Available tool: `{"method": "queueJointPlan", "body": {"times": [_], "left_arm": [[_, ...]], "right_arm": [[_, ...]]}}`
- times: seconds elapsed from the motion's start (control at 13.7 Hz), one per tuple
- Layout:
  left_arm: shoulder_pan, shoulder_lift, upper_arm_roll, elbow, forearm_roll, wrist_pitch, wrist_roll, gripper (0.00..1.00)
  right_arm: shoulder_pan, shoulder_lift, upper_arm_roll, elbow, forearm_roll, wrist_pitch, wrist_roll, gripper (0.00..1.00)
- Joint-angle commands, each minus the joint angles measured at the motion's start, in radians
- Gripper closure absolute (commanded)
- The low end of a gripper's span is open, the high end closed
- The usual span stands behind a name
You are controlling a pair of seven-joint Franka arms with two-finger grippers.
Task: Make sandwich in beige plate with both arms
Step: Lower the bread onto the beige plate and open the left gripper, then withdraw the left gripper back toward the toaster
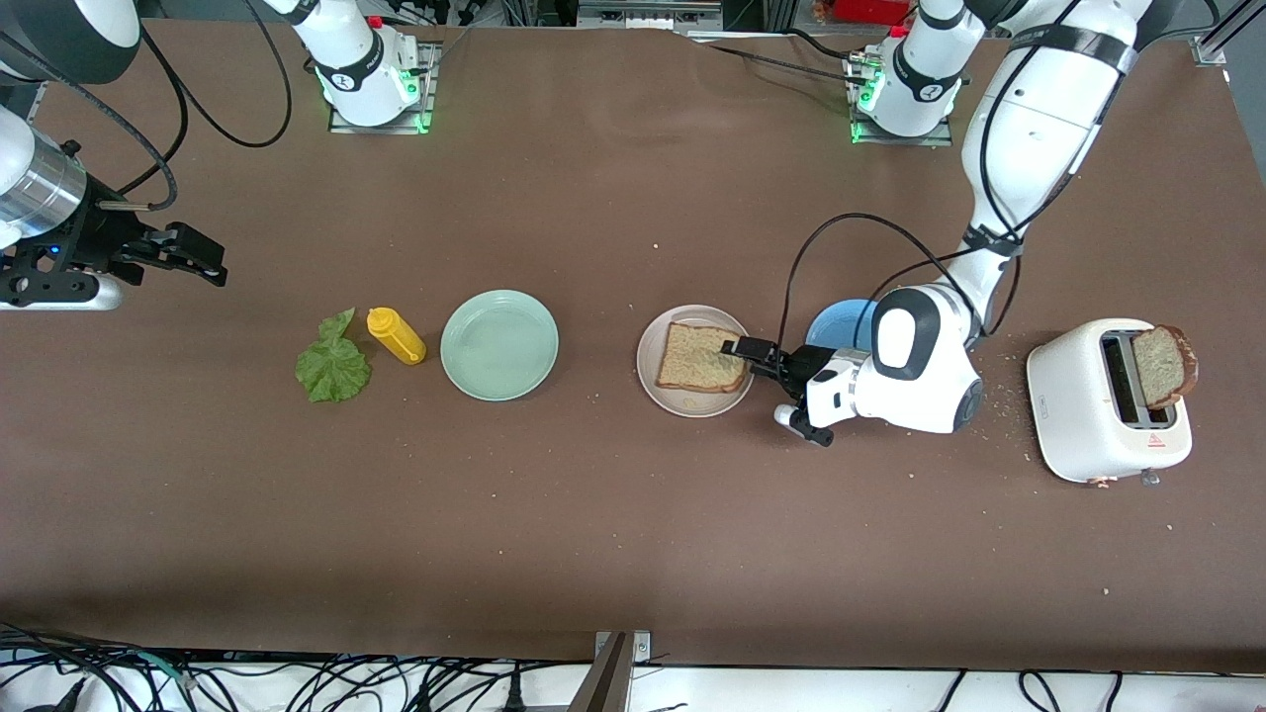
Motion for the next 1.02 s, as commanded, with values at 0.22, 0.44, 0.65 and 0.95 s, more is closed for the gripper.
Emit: {"method": "queueJointPlan", "body": {"times": [0.22,0.44,0.65,0.95], "left_arm": [[0.021,-0.145,0.013,-0.018,0.21,-0.021,-0.013,0.0],[0.071,-0.208,0.013,0.005,0.326,-0.104,-0.092,0.0],[0.079,-0.274,0.016,0.013,0.46,-0.13,-0.157,0.0],[0.079,-0.381,0.019,0.015,0.697,-0.175,-0.328,0.0]], "right_arm": [[-0.004,0.012,0.002,0.025,-0.007,-0.006,-0.006,0.0],[-0.005,0.012,0.001,0.025,-0.007,-0.005,-0.006,0.0],[-0.005,0.015,0.002,0.025,-0.011,-0.005,-0.007,0.0],[-0.008,0.024,0.001,0.028,-0.011,0.023,0.005,0.0]]}}
